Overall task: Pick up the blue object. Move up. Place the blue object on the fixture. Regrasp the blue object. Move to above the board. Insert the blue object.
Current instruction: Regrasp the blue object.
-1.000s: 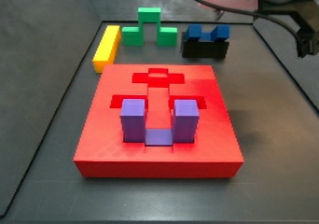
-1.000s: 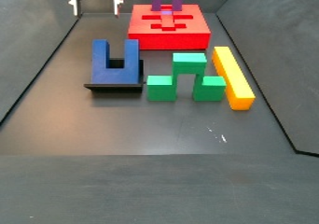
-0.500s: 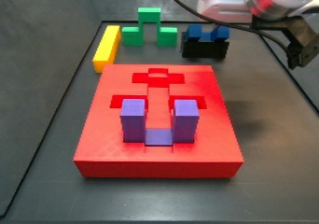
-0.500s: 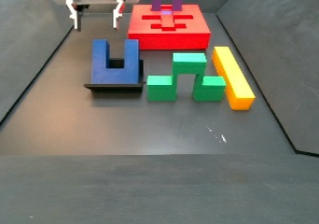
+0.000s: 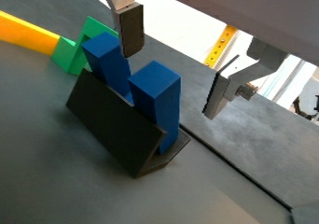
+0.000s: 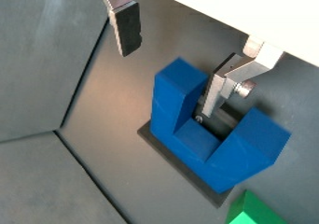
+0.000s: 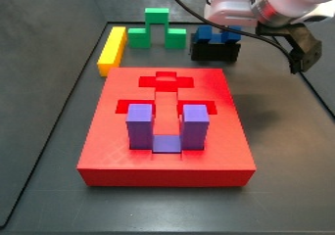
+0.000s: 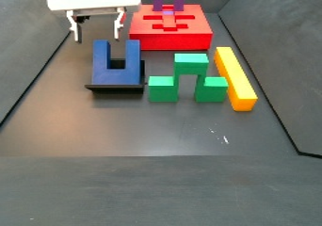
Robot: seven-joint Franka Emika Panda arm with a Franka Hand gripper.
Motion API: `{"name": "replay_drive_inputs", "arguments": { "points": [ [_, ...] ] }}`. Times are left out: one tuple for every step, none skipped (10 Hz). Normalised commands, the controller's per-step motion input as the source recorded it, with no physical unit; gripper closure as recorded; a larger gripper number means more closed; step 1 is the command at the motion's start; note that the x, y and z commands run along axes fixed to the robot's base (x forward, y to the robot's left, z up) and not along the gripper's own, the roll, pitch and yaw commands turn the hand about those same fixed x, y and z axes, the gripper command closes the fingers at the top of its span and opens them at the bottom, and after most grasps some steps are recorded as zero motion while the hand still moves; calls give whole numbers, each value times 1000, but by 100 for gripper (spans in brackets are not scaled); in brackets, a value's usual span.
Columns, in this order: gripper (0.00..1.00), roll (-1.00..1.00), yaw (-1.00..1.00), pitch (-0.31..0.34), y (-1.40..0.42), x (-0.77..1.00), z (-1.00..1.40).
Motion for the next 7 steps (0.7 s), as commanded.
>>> {"name": "replay_drive_inputs", "arguments": {
  "points": [
    [0,29,57,134,100,531,-163],
    [0,0,0,71,0,403,-251],
    [0,0,0,100,0,334,-320],
    [0,-51,0,114,120,257,-249],
    [0,0,0,146,226,317,-151],
    [0,0,0,154,263,403,-43],
    [0,0,0,20,40,231,-134]
  ]
}}
